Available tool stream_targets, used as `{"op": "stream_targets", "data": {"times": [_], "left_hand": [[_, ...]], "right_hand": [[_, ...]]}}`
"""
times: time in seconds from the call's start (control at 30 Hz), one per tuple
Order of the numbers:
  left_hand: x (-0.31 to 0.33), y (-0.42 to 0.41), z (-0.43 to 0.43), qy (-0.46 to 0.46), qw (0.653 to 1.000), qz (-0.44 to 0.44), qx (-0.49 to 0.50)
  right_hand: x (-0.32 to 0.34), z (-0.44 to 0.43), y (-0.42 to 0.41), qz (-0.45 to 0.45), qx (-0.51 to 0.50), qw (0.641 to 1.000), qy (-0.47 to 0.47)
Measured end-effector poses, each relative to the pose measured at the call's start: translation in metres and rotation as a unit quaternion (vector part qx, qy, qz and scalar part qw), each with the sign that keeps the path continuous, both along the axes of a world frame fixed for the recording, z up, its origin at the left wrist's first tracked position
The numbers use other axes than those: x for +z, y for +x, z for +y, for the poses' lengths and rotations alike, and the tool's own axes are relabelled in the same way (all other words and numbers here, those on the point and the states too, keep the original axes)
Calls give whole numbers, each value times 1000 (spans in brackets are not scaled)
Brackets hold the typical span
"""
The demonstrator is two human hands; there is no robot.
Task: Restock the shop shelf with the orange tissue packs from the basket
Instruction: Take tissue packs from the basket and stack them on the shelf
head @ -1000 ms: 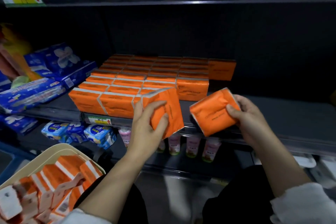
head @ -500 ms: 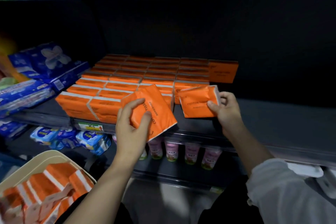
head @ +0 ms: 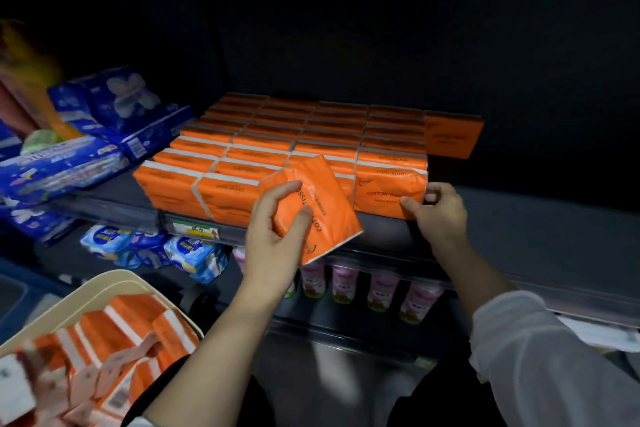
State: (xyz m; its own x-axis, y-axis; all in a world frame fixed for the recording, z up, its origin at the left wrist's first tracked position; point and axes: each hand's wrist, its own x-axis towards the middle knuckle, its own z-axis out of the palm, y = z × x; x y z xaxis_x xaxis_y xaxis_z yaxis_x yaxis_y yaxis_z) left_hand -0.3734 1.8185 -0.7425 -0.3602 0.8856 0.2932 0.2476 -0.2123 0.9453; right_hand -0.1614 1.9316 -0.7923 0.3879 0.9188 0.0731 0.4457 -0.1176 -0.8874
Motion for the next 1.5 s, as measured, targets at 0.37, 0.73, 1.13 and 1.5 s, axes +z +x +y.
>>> {"op": "stream_targets", "data": {"times": [0.37, 0.73, 1.13, 1.5], "left_hand": [[4, 9, -22, 12, 981, 72, -182], [-13, 10, -13, 33, 949, 279, -140], [-31, 2, 7, -72, 914, 400, 3], [-32, -2, 7, -71, 910, 408, -23]], "right_hand": [[86, -89, -18, 83, 332, 934, 102], [63, -85, 9, -68, 333, 940, 35], [30, -48, 19, 84, 62, 994, -14], [18, -35, -10, 39, 7, 999, 17]]}}
